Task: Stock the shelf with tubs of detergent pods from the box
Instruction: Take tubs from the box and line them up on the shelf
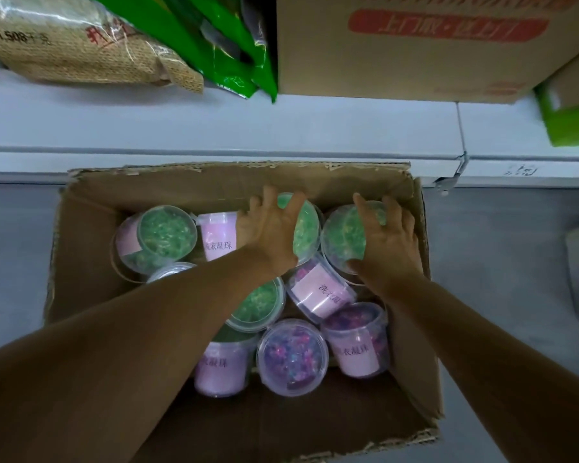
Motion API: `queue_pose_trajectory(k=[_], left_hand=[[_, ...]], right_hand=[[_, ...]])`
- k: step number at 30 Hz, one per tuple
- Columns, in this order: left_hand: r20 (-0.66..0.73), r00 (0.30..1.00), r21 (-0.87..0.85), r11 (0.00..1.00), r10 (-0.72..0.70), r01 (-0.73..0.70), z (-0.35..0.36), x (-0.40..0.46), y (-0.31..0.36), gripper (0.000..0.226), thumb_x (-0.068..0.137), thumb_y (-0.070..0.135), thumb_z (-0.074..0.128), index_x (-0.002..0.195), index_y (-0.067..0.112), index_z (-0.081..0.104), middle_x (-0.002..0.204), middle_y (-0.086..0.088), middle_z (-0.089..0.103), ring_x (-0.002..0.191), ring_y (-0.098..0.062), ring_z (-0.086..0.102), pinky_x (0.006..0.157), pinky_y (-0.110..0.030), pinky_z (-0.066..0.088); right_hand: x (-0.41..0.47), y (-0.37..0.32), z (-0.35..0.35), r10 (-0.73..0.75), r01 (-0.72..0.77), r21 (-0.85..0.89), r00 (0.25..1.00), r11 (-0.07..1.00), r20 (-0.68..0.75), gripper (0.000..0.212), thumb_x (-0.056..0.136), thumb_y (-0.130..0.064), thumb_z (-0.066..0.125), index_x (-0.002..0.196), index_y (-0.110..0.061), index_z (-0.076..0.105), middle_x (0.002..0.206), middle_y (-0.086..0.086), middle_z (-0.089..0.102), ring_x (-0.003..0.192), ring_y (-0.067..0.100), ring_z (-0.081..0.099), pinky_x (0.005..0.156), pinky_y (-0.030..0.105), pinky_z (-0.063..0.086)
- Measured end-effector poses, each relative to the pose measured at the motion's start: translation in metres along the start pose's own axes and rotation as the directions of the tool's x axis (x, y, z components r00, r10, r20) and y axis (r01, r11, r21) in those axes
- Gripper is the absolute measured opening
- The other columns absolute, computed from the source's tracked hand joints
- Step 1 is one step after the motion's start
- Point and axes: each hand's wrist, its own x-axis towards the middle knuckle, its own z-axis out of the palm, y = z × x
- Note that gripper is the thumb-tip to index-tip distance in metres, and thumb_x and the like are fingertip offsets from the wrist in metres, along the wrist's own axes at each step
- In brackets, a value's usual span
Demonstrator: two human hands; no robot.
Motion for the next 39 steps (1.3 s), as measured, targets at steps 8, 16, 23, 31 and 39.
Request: queue_pose_trajectory(k=[8, 16, 23, 31, 39], left_hand=[[-0.071, 0.992, -0.099, 0.99, -0.104, 0.097, -0.006, -0.041, -0.024, 0.099, 0.053, 0.037, 0.087, 0.128, 0.026, 0.024, 0.126, -0.008, 0.029, 0.103, -0.028, 0.053, 0.065, -0.034, 0.043], [-0.063, 0.878, -0.662, 0.678, -0.475, 0.32, 0.008, -0.094, -0.077, 0.088, 0.056, 0.025, 0.087, 0.123, 0.01, 0.032, 0.127, -0.011, 0.041, 0.109, -0.03, 0.05, 0.079, -0.029, 0.037], [0.069, 0.844, -0.698, 0.579, -0.532, 0.421, 0.042, -0.123, -0.105, 0.082, 0.061, 0.024, 0.086, 0.119, 0.009, 0.03, 0.125, -0.012, 0.052, 0.113, -0.032, 0.053, 0.079, -0.028, 0.038], [0.145, 0.85, -0.504, 0.701, -0.507, 0.504, 0.04, -0.127, -0.108, 0.092, 0.065, 0.038, 0.08, 0.136, 0.016, 0.025, 0.136, -0.015, 0.038, 0.124, -0.039, 0.043, 0.097, -0.052, 0.04], [0.377, 0.714, -0.435, 0.568, -0.59, 0.699, 0.024, -0.1, -0.084, 0.112, 0.063, 0.072, 0.066, 0.148, 0.03, 0.006, 0.151, -0.021, 0.01, 0.138, -0.041, 0.02, 0.109, -0.048, 0.026]], right_hand=[[-0.02, -0.014, -0.016, -0.02, 0.025, 0.03, 0.992, 0.999, -0.128, 0.094, 0.059, -0.019, 0.084, 0.139, -0.022, 0.035, 0.139, 0.021, 0.026, 0.12, 0.041, 0.035, 0.096, 0.046, 0.041], [-0.049, -0.035, -0.022, 0.17, -0.092, 0.429, 0.975, 0.899, -0.147, 0.088, 0.054, -0.022, 0.087, 0.125, -0.014, 0.035, 0.123, 0.012, 0.039, 0.108, 0.027, 0.048, 0.076, 0.032, 0.043], [-0.054, -0.054, 0.024, 0.091, -0.047, 0.594, 0.995, 0.803, -0.044, 0.073, 0.063, -0.02, 0.085, 0.109, -0.013, 0.029, 0.116, 0.005, 0.047, 0.106, 0.023, 0.054, 0.081, 0.033, 0.047], [-0.055, -0.055, 0.023, 0.054, -0.057, 0.373, 0.998, 0.926, 0.019, 0.074, 0.078, -0.033, 0.072, 0.13, 0.0, 0.03, 0.136, 0.017, 0.033, 0.121, 0.036, 0.042, 0.092, 0.041, 0.042], [-0.042, -0.077, 0.025, 0.054, -0.116, 0.364, 0.983, 0.924, 0.177, 0.084, 0.082, -0.056, 0.057, 0.148, -0.022, 0.017, 0.153, 0.013, 0.014, 0.14, 0.033, 0.02, 0.11, 0.047, 0.028]])
